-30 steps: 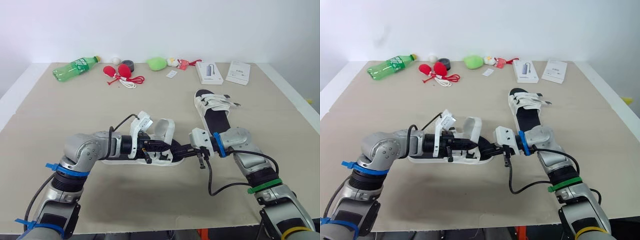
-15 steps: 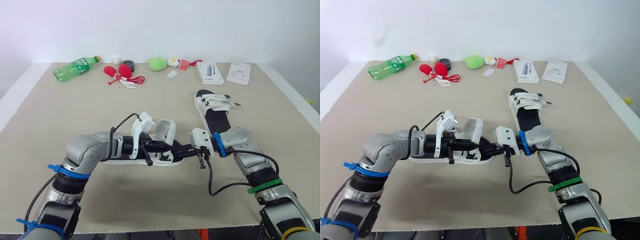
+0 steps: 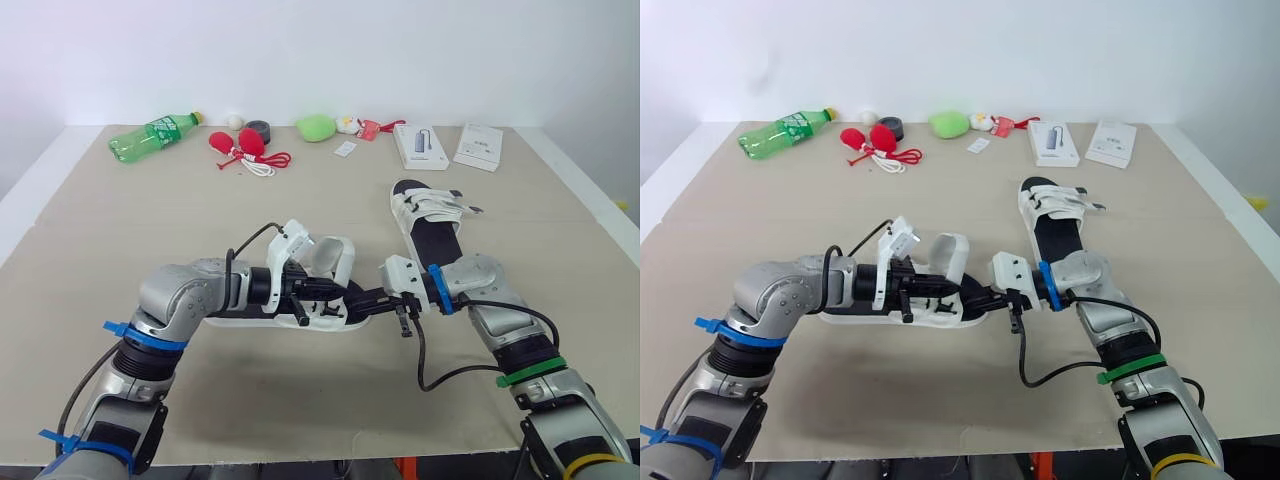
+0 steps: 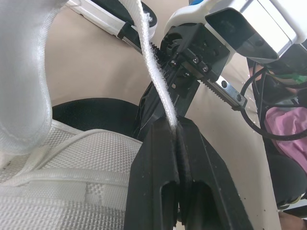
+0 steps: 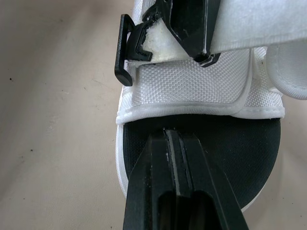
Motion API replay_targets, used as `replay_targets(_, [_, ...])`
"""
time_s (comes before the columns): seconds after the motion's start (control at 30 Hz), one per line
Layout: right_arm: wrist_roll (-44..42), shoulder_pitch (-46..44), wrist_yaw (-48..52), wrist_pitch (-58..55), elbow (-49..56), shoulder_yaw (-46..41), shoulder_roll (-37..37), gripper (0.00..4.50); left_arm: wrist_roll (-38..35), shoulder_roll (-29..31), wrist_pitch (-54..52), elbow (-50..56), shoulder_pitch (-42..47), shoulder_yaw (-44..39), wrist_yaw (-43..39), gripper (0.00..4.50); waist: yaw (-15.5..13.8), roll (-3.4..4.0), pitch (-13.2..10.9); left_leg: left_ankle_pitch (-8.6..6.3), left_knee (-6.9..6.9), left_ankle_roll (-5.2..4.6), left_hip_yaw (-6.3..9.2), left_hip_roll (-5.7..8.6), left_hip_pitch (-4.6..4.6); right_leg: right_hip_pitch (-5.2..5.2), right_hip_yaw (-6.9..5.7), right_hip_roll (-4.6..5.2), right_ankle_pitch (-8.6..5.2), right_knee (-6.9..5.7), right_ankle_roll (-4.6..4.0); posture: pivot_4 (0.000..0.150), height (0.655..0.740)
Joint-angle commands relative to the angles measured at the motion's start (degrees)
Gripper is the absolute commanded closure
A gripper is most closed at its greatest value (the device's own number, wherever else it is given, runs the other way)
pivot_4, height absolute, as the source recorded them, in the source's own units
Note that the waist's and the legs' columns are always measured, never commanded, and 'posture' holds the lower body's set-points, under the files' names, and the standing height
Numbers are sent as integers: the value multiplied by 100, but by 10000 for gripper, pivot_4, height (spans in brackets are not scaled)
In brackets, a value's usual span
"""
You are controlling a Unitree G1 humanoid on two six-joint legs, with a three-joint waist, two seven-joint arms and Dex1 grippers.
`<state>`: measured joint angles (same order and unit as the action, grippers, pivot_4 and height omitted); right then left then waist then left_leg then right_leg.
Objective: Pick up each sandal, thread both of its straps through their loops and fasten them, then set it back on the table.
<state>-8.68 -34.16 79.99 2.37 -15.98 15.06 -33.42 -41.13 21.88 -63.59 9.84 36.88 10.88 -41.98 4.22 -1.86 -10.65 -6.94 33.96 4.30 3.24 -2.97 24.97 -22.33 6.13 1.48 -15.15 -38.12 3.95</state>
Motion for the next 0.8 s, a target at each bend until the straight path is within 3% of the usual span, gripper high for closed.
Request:
replay_targets(0.03, [135, 37, -4, -54, -54, 117, -2, 45000, -14, -67, -34, 179, -25, 235, -121, 44471, 0, 0, 0, 0, 0, 0, 0, 0, 0, 0, 0, 0, 0, 0, 0, 1500, 7400])
replay_targets(0.27, [134, 49, -21, -72, -34, 112, -5, 45000, -138, 119, -345, 314, -70, 268, -323, 44471, 1, 0, 0, 0, 0, 0, 0, 0, 0, -1, 0, 0, 0, 1, 0, 1500, 7400])
replay_targets(0.43, [136, 31, -29, -60, -60, 114, 11, 45000, 415, 287, 331, 287, -154, 522, -363, 44471, 3, 0, 0, 0, -2, 0, 0, 0, 1, -2, 0, 0, -1, 2, 1, 1500, 7400])
replay_targets(0.67, [145, -6, -47, -49, -89, 125, 36, 45000, 595, 426, 645, 351, -212, 743, -681, 44471, 1, 0, 0, 0, 0, 0, 0, 1, 1, -1, 1, 1, 0, 3, 0, 1500, 7400])
replay_targets(0.8, [145, 5, -35, -54, -86, 120, 9, 45000, 410, 582, 607, 489, -262, 641, -965, 32361, 4, 0, 0, 0, 0, 0, 0, 1, 0, -2, 2, 1, 0, 3, -1, 1500, 7400])
